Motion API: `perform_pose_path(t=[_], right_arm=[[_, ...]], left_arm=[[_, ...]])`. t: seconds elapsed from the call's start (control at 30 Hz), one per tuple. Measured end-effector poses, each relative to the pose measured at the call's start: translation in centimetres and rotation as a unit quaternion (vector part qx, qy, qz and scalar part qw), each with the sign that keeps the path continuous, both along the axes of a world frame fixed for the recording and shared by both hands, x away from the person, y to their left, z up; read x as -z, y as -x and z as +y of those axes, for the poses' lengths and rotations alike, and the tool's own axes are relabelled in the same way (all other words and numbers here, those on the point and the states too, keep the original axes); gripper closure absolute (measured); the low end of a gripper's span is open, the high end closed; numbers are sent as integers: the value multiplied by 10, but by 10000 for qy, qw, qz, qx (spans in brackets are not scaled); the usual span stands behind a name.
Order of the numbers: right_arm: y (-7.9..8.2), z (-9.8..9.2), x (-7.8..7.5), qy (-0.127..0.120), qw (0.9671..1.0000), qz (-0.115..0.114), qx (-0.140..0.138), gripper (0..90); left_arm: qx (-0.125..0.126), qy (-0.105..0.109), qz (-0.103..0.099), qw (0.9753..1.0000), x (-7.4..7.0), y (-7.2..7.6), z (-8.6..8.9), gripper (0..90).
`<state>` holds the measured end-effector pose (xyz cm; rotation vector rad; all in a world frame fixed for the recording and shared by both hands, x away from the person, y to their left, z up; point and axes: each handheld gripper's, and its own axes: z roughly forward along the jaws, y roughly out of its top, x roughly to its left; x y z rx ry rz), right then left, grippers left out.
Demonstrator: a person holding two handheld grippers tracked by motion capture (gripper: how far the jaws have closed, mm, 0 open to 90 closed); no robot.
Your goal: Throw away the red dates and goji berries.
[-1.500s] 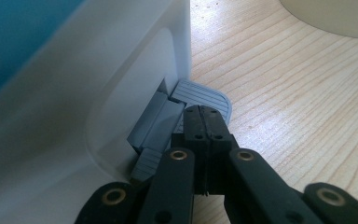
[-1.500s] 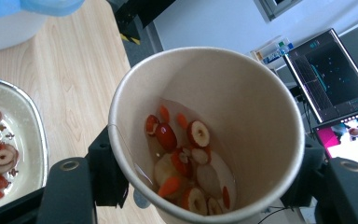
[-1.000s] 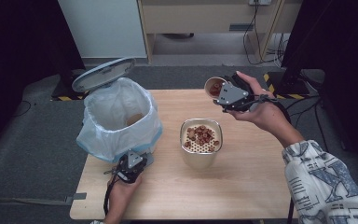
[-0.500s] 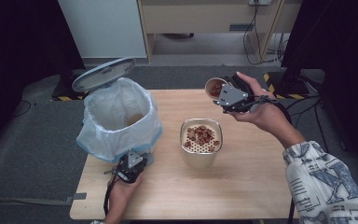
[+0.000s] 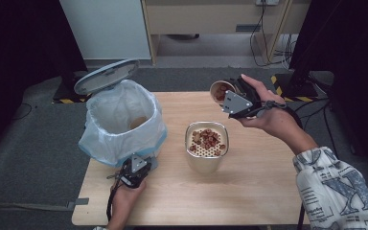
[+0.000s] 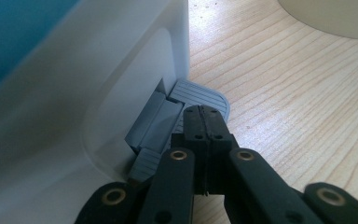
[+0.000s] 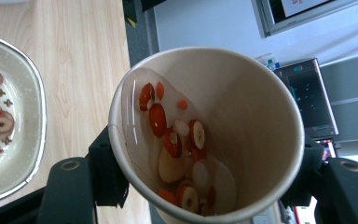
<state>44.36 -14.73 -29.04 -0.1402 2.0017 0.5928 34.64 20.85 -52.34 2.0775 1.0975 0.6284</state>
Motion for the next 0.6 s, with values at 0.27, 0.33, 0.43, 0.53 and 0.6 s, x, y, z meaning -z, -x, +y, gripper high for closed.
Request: perform_pose_path(t=[0.27,0.33,0.43,0.53,0.6], right_arm=[[5,7,2,367,9991,-224,-44,332],[6,8,2,431,9987,-284,-48,331],[7,8,1,447,9985,-310,-54,332],[7,8,0,465,9983,-346,-56,332],[8,8,0,484,9981,-372,-59,332]], left_arm=[[10,-4,3,10000,0,0,0,897],[9,-2,4,10000,0,0,0,897],[8,-2,4,10000,0,0,0,897],[6,-7,14,10000,0,0,0,896],[8,0,5,10000,0,0,0,896]])
